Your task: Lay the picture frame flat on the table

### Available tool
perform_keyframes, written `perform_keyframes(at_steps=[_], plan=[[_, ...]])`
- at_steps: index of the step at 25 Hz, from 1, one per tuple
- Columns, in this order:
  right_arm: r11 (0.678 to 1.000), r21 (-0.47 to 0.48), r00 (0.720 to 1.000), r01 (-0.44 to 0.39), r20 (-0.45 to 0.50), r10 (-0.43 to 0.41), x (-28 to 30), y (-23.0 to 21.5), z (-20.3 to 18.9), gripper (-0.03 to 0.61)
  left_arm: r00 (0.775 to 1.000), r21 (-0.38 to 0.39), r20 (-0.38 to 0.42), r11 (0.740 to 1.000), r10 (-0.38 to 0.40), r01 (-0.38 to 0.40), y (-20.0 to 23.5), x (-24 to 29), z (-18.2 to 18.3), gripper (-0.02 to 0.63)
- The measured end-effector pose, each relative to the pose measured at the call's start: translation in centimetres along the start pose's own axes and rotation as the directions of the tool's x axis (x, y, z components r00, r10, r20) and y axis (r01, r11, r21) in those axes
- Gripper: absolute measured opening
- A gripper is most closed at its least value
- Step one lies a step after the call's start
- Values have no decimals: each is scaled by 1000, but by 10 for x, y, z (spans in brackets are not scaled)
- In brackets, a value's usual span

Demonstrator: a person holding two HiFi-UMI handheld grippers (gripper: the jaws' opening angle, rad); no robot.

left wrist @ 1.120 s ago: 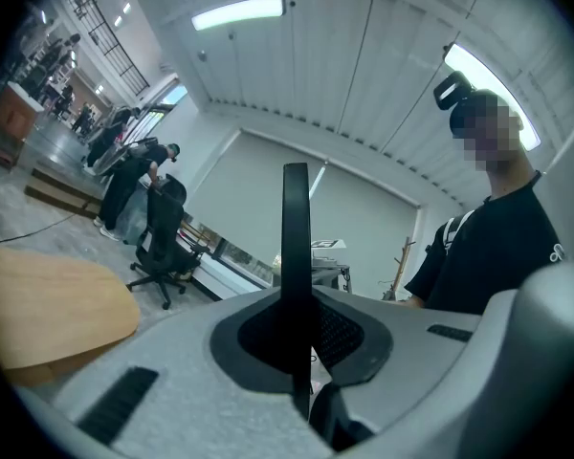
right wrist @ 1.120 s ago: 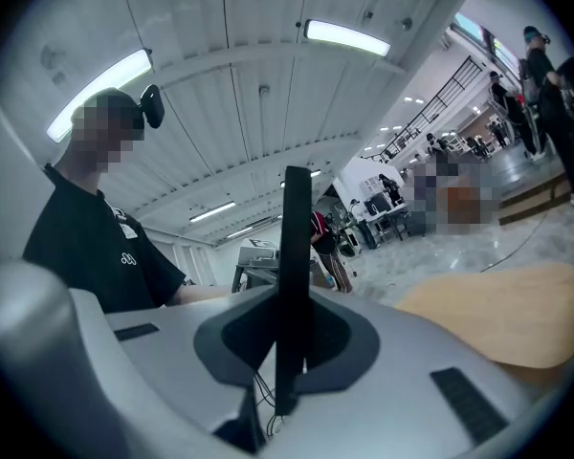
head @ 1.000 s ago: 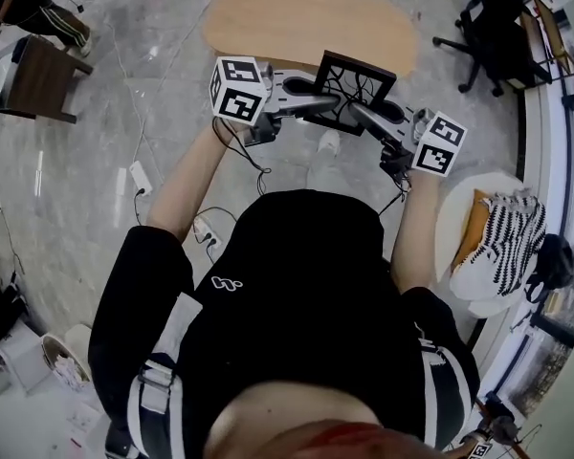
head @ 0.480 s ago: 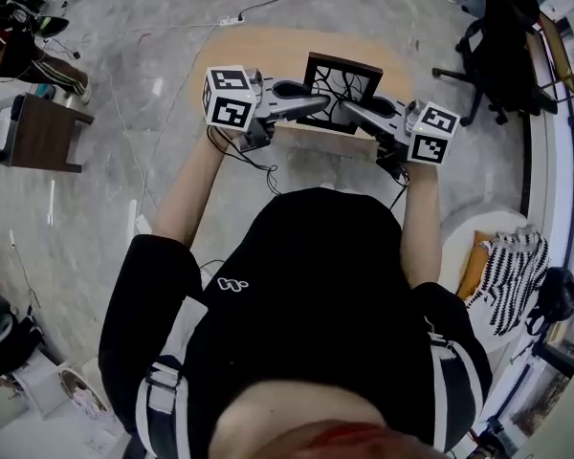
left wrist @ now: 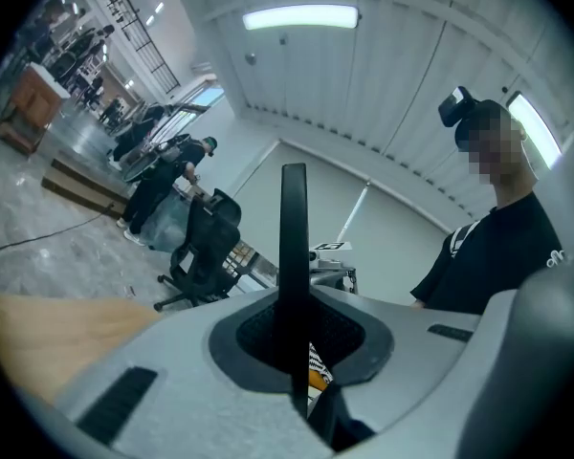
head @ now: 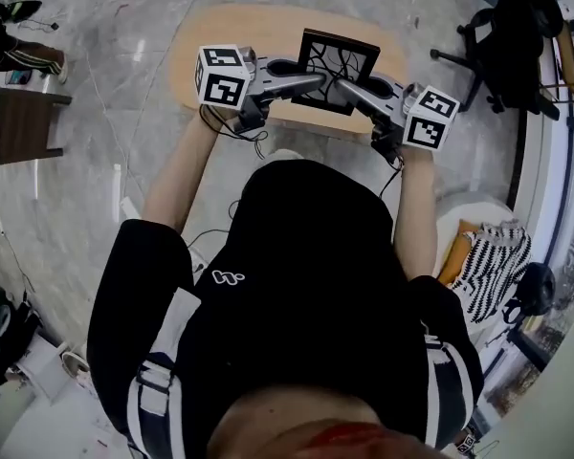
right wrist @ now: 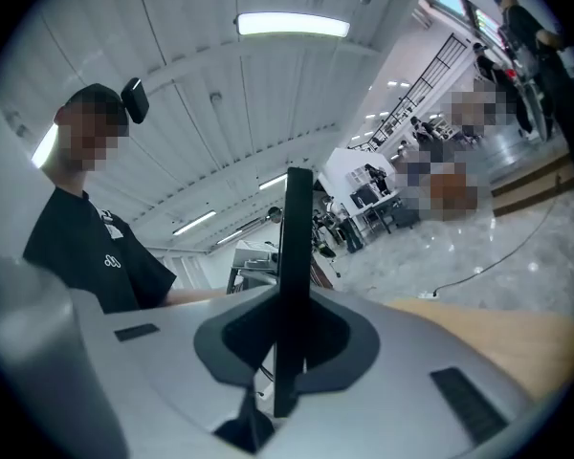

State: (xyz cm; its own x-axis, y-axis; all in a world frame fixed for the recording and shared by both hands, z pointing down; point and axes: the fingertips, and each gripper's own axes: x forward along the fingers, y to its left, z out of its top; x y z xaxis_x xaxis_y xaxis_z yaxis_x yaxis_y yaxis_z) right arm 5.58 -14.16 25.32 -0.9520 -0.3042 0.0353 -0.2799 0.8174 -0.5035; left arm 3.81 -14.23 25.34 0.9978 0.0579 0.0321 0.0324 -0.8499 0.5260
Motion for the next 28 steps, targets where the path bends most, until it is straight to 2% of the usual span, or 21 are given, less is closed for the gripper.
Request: perform_keyframes(at_steps=[5,10,14,18,24,28], plan=[[989,128,998,68,3,-69,15,-54,0,37,1000,-150,1,989,-7,7,58,-3,1,31],[957,273,995,102,-25,-99,33,-102,-29,38,1000,-308,-21,951,-3,-4,110,-9,-25,32],[938,325,993,122,-30,-118,37,-103,-48,38,998,-344,-58,938,22,-41,112,-14,-43,39],[897,415,988,155,-60,-143,59,-119,-83,38,997,-404,-81,914,19,-50,134,-33,-75,43],[836,520,984,177,-70,-165,82,-183,-143,38,994,-491,-110,868,21,-73,204,-45,-134,44],[810,559,983,179,-59,-177,76,-210,-189,38,990,-510,-135,855,31,-96,230,-35,-179,46]])
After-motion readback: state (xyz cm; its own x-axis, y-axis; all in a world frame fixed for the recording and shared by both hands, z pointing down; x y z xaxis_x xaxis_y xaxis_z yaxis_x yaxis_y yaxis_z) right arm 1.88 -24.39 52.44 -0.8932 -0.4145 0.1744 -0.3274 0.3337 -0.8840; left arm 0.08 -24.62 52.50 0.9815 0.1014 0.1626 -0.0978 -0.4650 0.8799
